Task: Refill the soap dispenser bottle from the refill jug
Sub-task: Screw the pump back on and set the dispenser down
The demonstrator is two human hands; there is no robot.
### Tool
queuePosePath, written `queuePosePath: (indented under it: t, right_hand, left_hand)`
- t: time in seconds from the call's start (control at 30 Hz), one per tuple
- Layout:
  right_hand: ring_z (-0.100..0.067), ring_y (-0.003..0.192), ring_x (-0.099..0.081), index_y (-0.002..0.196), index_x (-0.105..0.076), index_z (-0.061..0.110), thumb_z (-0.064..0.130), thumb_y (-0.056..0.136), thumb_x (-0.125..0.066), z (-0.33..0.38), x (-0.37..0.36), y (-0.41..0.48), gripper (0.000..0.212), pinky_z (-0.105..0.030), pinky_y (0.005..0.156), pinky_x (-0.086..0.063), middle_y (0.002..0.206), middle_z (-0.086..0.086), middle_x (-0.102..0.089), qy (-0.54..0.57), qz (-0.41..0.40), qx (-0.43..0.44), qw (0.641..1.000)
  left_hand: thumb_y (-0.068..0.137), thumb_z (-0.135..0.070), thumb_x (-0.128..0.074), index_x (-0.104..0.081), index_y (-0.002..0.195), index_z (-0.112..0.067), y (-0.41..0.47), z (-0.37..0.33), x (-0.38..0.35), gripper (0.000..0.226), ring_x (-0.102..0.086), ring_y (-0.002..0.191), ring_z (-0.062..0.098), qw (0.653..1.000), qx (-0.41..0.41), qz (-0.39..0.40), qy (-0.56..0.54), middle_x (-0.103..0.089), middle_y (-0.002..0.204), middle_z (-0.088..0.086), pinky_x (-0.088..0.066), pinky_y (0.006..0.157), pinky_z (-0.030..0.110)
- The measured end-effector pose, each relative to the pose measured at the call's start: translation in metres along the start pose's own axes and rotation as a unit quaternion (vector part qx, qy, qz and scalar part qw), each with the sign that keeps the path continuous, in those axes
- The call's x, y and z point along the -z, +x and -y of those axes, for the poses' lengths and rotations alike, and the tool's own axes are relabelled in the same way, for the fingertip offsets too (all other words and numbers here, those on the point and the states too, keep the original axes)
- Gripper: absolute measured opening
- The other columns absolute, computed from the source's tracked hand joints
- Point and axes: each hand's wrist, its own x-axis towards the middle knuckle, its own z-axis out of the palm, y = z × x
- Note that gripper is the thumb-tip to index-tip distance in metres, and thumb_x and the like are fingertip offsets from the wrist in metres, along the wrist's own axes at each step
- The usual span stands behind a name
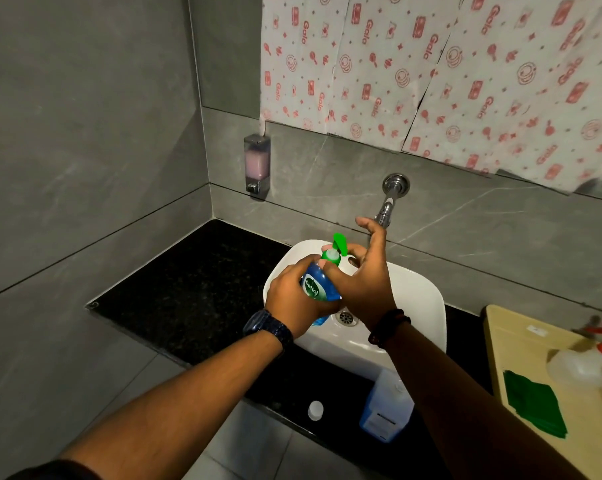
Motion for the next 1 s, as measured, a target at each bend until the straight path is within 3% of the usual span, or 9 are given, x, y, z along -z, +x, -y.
queuePosePath:
  t: [0.13,0.27,0.4,0.53,0.6,0.7,0.87,1.0]
  right_hand:
    - [0.003,0.080,-0.063,0.126,-0.032,0.028,0.015,0.066,-0.082,0.002,0.000,0.001,0.079,-0.003,0.064,-0.043,0.090,-0.001,-0.065,0.008,-0.009,-0.017,1.000]
    - [-0.003,0.083,-0.066,0.131,-0.031,0.022,0.008,0.073,-0.076,-0.001,0.003,0.000,0.075,-0.006,0.069,-0.046,0.088,-0.002,-0.067,0.004,0.010,0.003,1.000]
    - [0.008,0.080,-0.062,0.121,-0.035,0.028,0.016,0.067,-0.082,0.000,0.001,-0.001,0.073,0.000,0.065,-0.042,0.079,0.014,-0.066,-0.023,-0.025,-0.001,0.999]
    - [-0.015,0.108,-0.061,0.135,-0.029,0.026,0.013,0.072,-0.078,0.000,0.008,0.001,0.082,-0.018,0.085,-0.050,0.114,-0.013,-0.064,0.013,0.045,-0.039,0.998]
    - [-0.012,0.102,-0.063,0.129,-0.034,0.026,0.013,0.070,-0.080,0.001,0.008,0.001,0.076,-0.014,0.082,-0.048,0.108,-0.012,-0.066,-0.005,0.027,-0.032,0.999]
    - [-0.003,0.083,-0.067,0.111,-0.039,0.030,0.023,0.060,-0.086,0.005,0.004,-0.001,0.069,-0.006,0.069,-0.047,0.089,0.001,-0.072,-0.030,-0.028,-0.037,0.998]
    - [-0.007,0.084,-0.068,0.109,-0.037,0.028,0.025,0.059,-0.087,0.008,0.004,-0.001,0.071,-0.017,0.075,-0.050,0.089,0.001,-0.072,-0.037,-0.020,-0.061,0.997]
    - [0.002,0.070,-0.067,0.092,-0.036,0.036,0.032,0.054,-0.087,0.012,-0.001,-0.003,0.064,-0.014,0.062,-0.053,0.085,0.006,-0.070,-0.044,-0.046,-0.077,0.995]
  left_hand:
    - [0.049,-0.042,-0.086,-0.053,0.110,-0.038,-0.001,0.000,0.002,0.070,-0.057,0.088,0.008,1.000,-0.010,0.000,-0.012,-0.056,0.091,-0.021,-0.053,0.077,0.032]
    - [0.048,-0.042,-0.086,-0.054,0.111,-0.033,-0.001,-0.002,0.003,0.070,-0.054,0.081,0.005,1.000,-0.011,-0.013,-0.003,-0.049,0.082,-0.026,-0.045,0.070,0.016]
    - [0.048,-0.048,-0.082,-0.049,0.109,-0.041,-0.002,-0.001,0.004,0.070,-0.054,0.086,0.005,1.000,-0.013,-0.005,-0.017,-0.049,0.084,-0.031,-0.052,0.076,0.029]
    - [0.047,-0.051,-0.082,-0.052,0.114,-0.037,-0.002,0.000,0.004,0.075,-0.056,0.090,0.006,1.000,-0.012,-0.007,-0.025,-0.063,0.099,-0.014,-0.051,0.080,0.028]
    - [0.049,-0.047,-0.085,-0.053,0.117,-0.031,-0.002,0.000,0.003,0.077,-0.057,0.093,0.007,1.000,-0.011,-0.004,-0.026,-0.064,0.103,-0.011,-0.050,0.081,0.027]
    - [0.048,-0.050,-0.082,-0.052,0.113,-0.036,-0.002,0.001,0.003,0.073,-0.055,0.087,0.004,1.000,-0.005,0.002,-0.023,-0.057,0.093,-0.021,-0.048,0.077,0.022]
    - [0.049,-0.052,-0.081,-0.049,0.113,-0.038,-0.002,0.003,0.004,0.073,-0.047,0.084,-0.003,1.000,0.000,0.008,-0.004,-0.052,0.093,-0.024,-0.033,0.070,0.006]
    - [0.042,-0.063,-0.070,-0.043,0.111,-0.044,-0.003,0.000,0.006,0.077,-0.049,0.080,-0.005,1.000,0.007,0.007,-0.016,-0.052,0.087,-0.026,-0.037,0.069,0.007]
